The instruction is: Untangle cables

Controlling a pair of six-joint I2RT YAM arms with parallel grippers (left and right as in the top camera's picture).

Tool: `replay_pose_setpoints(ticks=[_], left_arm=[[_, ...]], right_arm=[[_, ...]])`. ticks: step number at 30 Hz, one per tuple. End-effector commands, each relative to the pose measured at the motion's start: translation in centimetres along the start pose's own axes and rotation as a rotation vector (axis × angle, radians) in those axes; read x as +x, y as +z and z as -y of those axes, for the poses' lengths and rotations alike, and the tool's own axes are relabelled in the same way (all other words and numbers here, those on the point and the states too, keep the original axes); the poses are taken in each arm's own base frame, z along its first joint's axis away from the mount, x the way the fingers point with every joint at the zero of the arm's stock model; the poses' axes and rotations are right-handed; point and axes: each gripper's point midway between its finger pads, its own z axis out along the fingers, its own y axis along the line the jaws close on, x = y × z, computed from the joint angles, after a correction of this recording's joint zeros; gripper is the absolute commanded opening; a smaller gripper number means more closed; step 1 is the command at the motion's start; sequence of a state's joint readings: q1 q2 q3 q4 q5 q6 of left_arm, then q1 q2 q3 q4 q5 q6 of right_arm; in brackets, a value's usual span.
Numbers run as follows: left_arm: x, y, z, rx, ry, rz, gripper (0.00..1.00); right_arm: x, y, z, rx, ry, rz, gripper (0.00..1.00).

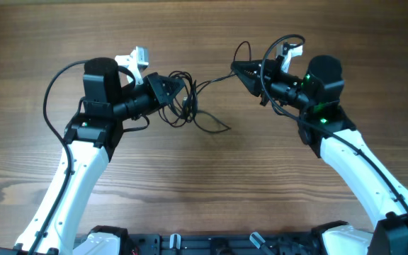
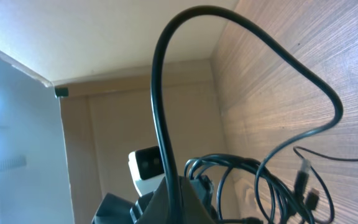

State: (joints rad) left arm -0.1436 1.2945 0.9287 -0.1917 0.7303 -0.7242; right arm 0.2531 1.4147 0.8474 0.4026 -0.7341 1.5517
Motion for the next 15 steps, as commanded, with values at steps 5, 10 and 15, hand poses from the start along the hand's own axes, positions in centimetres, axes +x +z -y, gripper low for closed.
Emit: replay_pose_setpoints(ticks=[5,10,15], left_arm=[[0.4,0.0,-0.6,-0.03,-0.204,-0.015,0.04],[-1.0,0.0,0.1,0.002,-0.322,0.039,0.04],[-1.5,-0.1,-0.3,-0.017,-0.427,0.074,0.04]], right_arm=[[1.0,2.0,0.0,0.008,0.028,0.074,0.04],[5.1,4.5,5.4,0.186,-0.065,-0.022,0.04],[7.8,5.4,6.3,0.2,-0.352,-0.112,0.06]])
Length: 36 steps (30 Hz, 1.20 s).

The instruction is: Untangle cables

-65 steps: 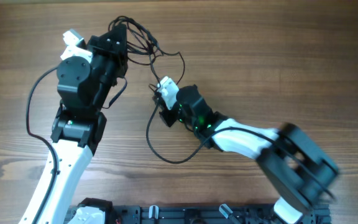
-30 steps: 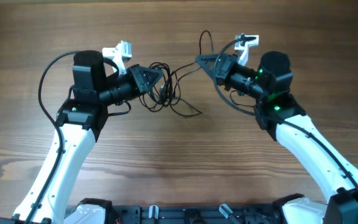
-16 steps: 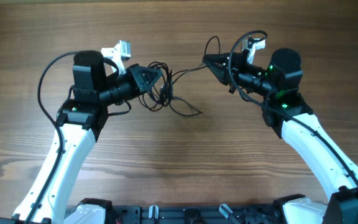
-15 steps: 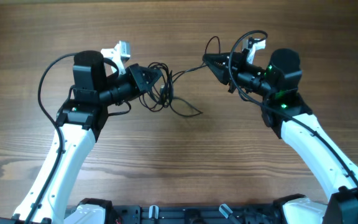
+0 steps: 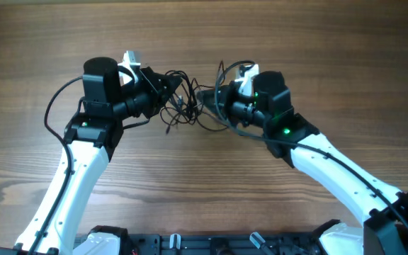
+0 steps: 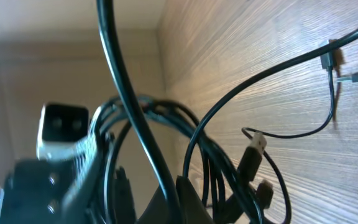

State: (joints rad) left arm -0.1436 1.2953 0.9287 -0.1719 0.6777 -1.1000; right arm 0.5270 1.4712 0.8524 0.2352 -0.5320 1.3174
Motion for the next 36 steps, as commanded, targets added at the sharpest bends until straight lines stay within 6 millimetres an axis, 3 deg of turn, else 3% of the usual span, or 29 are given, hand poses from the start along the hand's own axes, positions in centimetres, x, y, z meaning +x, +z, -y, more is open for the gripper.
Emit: replay_pose_setpoints(ticks=[1,3,5,7,8,9,11,14,16,19,22,24,25,27,28,29,30,31,33,35,36], left_arm=[[-0.5,0.0,0.2,0.001,-0.073,0.025,0.04],[-1.2,-0.1,-0.1,-0.012,-0.108,0.062,0.04],[-2.1,-0.2,-0.2,-0.015,-0.198,0.117,0.04],[-2.3,-0.2,0.3,0.005,-0.206,0.123,0.04],[-2.3,-0.2,0.3,0.004,-0.222,0.123,0.04],[-2.5,-0.2,0.2,0.002,-0.222,0.134,0.04],[-3.2,-0.3,-0.1,-0.005,-0.285,0.178,0.04],[-4.5,-0.6,-0.6,-0.005,-0.431,0.259,0.04],[-5.1,-0.8,-0.9,-0.003,-0.492,0.3,0.04],[-6.2,-1.2,-1.3,0.013,-0.627,0.376,0.04],[-6.5,-1.3,-1.4,0.032,-0.719,0.396,0.04],[-6.4,-1.3,-1.2,0.039,-0.715,0.391,0.04],[-6.3,-1.2,-1.1,0.039,-0.715,0.381,0.04],[-5.6,-1.0,-0.8,0.039,-0.716,0.332,0.04],[-5.3,-0.9,-0.7,0.039,-0.715,0.313,0.04],[-5.3,-0.9,-0.7,0.038,-0.708,0.313,0.04],[-5.3,-0.9,-0.7,0.038,-0.708,0.314,0.04],[-5.4,-0.9,-0.8,0.038,-0.707,0.315,0.04],[-5.9,-1.2,-0.7,0.042,-0.672,0.33,0.04],[-6.5,-1.6,-0.8,0.048,-0.653,0.347,0.04],[-6.7,-1.7,-0.8,0.049,-0.655,0.353,0.04]], right_arm=[[0.5,0.6,-0.1,0.0,-0.241,-0.003,0.09],[0.8,0.6,-0.2,-0.006,-0.322,-0.017,0.15],[1.4,0.6,-0.2,-0.02,-0.478,-0.049,0.29],[1.2,0.6,0.1,-0.007,-0.614,-0.04,0.56],[0.6,0.5,0.2,0.011,-0.669,-0.01,0.82],[-0.3,0.4,0.5,0.038,-0.713,0.029,1.0],[-3.3,-0.5,1.9,0.161,-0.771,0.138,1.0],[-5.2,-3.8,2.0,0.28,-0.865,0.217,1.0],[-4.5,-5.6,0.5,0.276,-0.934,0.22,1.0],[0.3,-6.6,-0.3,0.212,-1.02,0.065,1.0],[5.0,-4.7,2.3,0.226,-1.14,-0.122,1.0],[6.5,-2.3,4.2,0.234,-1.289,-0.181,1.0],[5.9,-1.1,5.3,0.289,-1.346,-0.166,1.0],[2.8,1.6,6.4,0.387,-1.39,-0.033,1.0],[1.5,2.8,6.4,0.397,-1.402,0.036,0.94],[1.3,3.4,6.4,0.383,-1.389,0.058,0.59],[1.3,3.4,6.7,0.387,-1.34,0.06,0.17],[1.5,3.1,7.5,0.41,-1.255,0.044,0.04],[1.1,1.0,10.5,0.551,-1.076,0.016,0.04],[0.1,-2.9,14.0,0.758,-0.945,-0.002,0.04],[-0.4,-4.5,14.7,0.827,-0.93,-0.001,0.04]])
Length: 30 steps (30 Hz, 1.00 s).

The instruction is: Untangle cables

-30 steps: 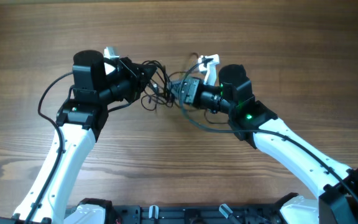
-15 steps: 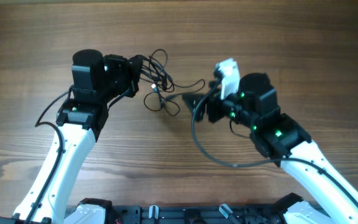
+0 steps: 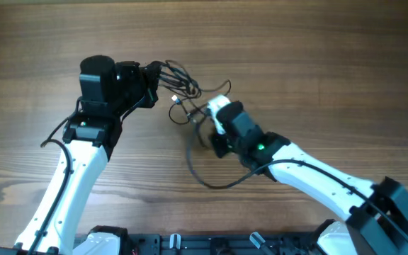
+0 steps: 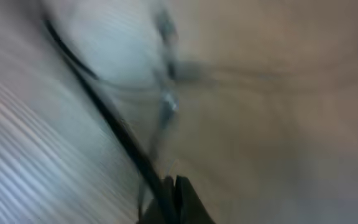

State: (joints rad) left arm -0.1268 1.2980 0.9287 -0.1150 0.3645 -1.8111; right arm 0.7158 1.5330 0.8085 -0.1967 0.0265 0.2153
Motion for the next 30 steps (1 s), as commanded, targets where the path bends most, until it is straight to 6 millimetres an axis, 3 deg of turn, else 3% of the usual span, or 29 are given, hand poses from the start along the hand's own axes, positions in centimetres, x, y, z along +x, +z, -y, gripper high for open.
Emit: replay_pose_setpoints(ticks=[1,4,5,7,8,9,11,15,17,20,22,24,25,26,27,29,30], left_arm=[[-0.7,-0.4,0.9,0.023,0.039,0.013,0.04],[-0.6,-0.4,1.0,0.027,0.209,0.006,0.04],[-0.4,-0.4,0.9,0.025,0.27,-0.002,0.04],[0.3,-0.4,0.8,0.026,0.458,-0.049,0.04],[1.1,-0.5,1.0,0.046,0.62,-0.096,0.04],[2.2,-0.8,1.0,0.08,0.824,-0.163,0.04],[4.1,-1.5,0.5,0.14,1.067,-0.301,0.04],[7.9,-5.3,-0.7,0.37,1.36,-0.645,0.04],[7.6,-6.1,-0.6,0.413,1.402,-0.67,0.04],[5.7,-6.4,-0.2,0.41,1.433,-0.613,0.04],[4.6,-6.5,-0.4,0.414,1.501,-0.581,0.04],[3.7,-6.6,-0.2,0.401,1.488,-0.557,0.04],[3.4,-6.6,-0.1,0.397,1.489,-0.542,0.04],[2.5,-6.3,0.1,0.364,1.48,-0.496,0.04],[1.9,-6.0,0.3,0.335,1.458,-0.465,0.04],[0.3,-5.2,0.6,0.252,1.382,-0.374,0.04],[-0.9,-4.7,0.8,0.199,1.331,-0.307,0.04]], right_arm=[[0.4,-2.6,5.0,0.202,0.141,-0.003,0.04],[-0.7,-4.2,7.7,0.258,0.246,0.05,0.19],[-1.0,-4.7,9.0,0.272,0.339,0.074,0.3],[-1.0,-5.2,11.3,0.283,0.46,0.085,0.67],[-0.8,-5.2,12.1,0.258,0.528,0.08,0.96],[-1.0,-5.1,12.1,0.185,0.559,0.075,1.0],[-2.6,-5.3,10.5,-0.032,0.485,0.094,1.0],[-5.7,-8.3,2.9,-0.517,-0.024,0.254,1.0],[-6.5,-10.3,0.4,-0.685,-0.13,0.329,1.0],[-7.0,-11.5,-0.6,-0.76,-0.166,0.369,1.0],[-7.2,-10.8,0.4,-0.702,-0.143,0.363,1.0],[-7.0,-7.9,5.2,-0.425,0.098,0.279,1.0],[-6.1,-6.6,8.6,-0.242,0.27,0.23,1.0],[-3.8,-5.9,12.8,-0.018,0.484,0.165,1.0],[-2.6,-6.0,14.1,0.052,0.53,0.134,1.0],[-2.6,-7.2,12.9,-0.009,0.474,0.124,1.0],[-3.9,-8.8,11.4,-0.085,0.379,0.178,1.0]])
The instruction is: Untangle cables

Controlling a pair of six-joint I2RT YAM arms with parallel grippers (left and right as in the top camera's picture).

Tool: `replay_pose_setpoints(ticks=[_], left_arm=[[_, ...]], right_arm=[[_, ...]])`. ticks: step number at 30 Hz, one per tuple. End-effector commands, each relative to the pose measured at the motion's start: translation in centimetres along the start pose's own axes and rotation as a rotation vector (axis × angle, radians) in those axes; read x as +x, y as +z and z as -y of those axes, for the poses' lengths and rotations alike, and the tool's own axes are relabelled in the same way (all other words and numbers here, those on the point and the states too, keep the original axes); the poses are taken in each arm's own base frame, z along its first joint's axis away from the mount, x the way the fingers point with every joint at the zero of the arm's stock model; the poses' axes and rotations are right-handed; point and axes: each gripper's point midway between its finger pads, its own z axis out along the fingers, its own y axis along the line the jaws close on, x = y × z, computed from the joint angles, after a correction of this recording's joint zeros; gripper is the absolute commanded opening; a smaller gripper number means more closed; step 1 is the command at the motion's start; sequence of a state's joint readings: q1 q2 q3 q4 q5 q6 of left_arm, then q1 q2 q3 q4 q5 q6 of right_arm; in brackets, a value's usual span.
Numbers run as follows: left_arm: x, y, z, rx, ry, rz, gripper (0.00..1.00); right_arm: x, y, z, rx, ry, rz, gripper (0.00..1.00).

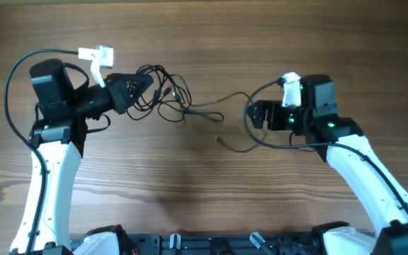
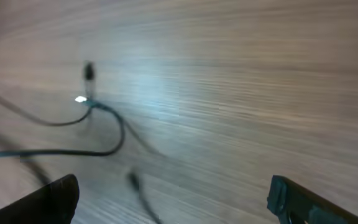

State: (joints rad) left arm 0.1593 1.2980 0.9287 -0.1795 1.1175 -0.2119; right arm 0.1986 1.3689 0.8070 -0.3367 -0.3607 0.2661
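A tangle of thin black cables (image 1: 159,93) hangs at the tip of my left gripper (image 1: 134,85), which is shut on it at the upper left. One loose strand (image 1: 205,114) trails right from the tangle over the table. My right gripper (image 1: 255,115) stands at the right, apart from the tangle, open and holding nothing. In the right wrist view the gripper (image 2: 174,184) has its fingers (image 2: 55,199) spread wide over bare wood. A thin cable (image 2: 107,112) with a plug end (image 2: 89,71) lies ahead of it. A blurred strand (image 2: 143,194) runs between the jaws.
The wooden table (image 1: 204,205) carries only the cables. A thick black loop (image 1: 250,131) curls round my right wrist. A small cable end (image 1: 222,140) lies on the wood below the loose strand. Both white arms reach in from the front edge.
My right gripper was shut on a cable low at the table's middle. Now it is open, further right and empty. My left arm has swung left, taking the tangle with it.
At first each gripper held cable, the right one far right with a strand stretched from the tangle. Then the right gripper was close against the tangle, still shut. Later it held a cable at mid-table. Now that cable lies free and the tangle sits further left.
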Motion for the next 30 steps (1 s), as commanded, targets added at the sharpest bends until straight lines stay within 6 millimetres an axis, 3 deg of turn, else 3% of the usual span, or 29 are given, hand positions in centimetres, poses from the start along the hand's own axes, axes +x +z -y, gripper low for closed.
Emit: replay_pose_setpoints(ticks=[1,4,5,6,8,11,15,18,19,20,22,23,24,25,27,28,30], left_arm=[[-1.7,-0.8,-4.3,-0.247,-0.174,0.108,0.04],[-2.5,-1.0,-4.5,-0.268,-0.204,0.148,0.04],[-2.9,-0.7,-3.9,-0.246,-0.231,0.161,0.04],[-3.0,-0.4,-3.4,-0.232,-0.241,0.163,0.04],[-3.0,0.7,-1.0,-0.163,-0.194,0.144,0.04],[-2.7,1.7,2.9,-0.094,-0.13,0.125,0.04],[-2.6,0.8,6.6,-0.047,-0.085,0.138,0.04],[-2.3,0.1,8.5,-0.004,-0.112,0.133,0.04],[-1.9,0.3,9.2,0.02,-0.121,0.115,0.04],[-1.5,0.6,9.7,0.037,-0.131,0.099,0.04],[-0.8,1.3,10.7,0.064,-0.125,0.069,0.04],[-0.6,1.5,10.9,0.071,-0.123,0.062,0.04],[-0.4,1.5,11.3,0.089,-0.116,0.049,0.05],[-0.3,1.5,11.5,0.103,-0.114,0.039,0.08],[0.0,0.9,11.2,0.112,-0.002,0.024,0.14],[0.4,0.4,9.3,0.044,0.038,0.022,0.16],[1.0,-0.5,4.5,-0.182,-0.028,0.035,0.16]], right_arm=[[-3.1,-4.2,-3.2,-0.078,-0.136,0.162,1.0],[-7.0,-9.9,-7.1,-0.16,-0.272,0.416,1.0],[-8.3,-12.1,-9.5,-0.221,-0.377,0.521,1.0],[-8.2,-12.3,-10.8,-0.268,-0.443,0.532,1.0],[-7.1,-10.5,-12.9,-0.328,-0.539,0.49,1.0],[-4.8,-5.3,-15.9,-0.398,-0.688,0.407,1.0],[-4.8,0.0,-16.7,-0.353,-0.714,0.41,1.0],[-3.7,1.8,-17.8,-0.419,-0.729,0.387,0.99],[-3.3,1.9,-18.4,-0.448,-0.723,0.383,0.96],[-3.0,2.1,-18.8,-0.459,-0.725,0.379,0.84],[-2.8,2.2,-18.8,-0.453,-0.724,0.371,0.67],[-2.9,2.3,-18.5,-0.438,-0.72,0.37,0.49],[-3.5,2.8,-17.2,-0.365,-0.688,0.372,0.19],[-4.4,3.2,-15.2,-0.272,-0.597,0.368,0.04],[-5.6,3.3,-10.9,-0.158,-0.421,0.338,0.04],[-6.3,2.3,-8.3,-0.114,-0.347,0.324,0.04],[-7.3,-0.2,-6.1,-0.098,-0.303,0.336,0.04]])
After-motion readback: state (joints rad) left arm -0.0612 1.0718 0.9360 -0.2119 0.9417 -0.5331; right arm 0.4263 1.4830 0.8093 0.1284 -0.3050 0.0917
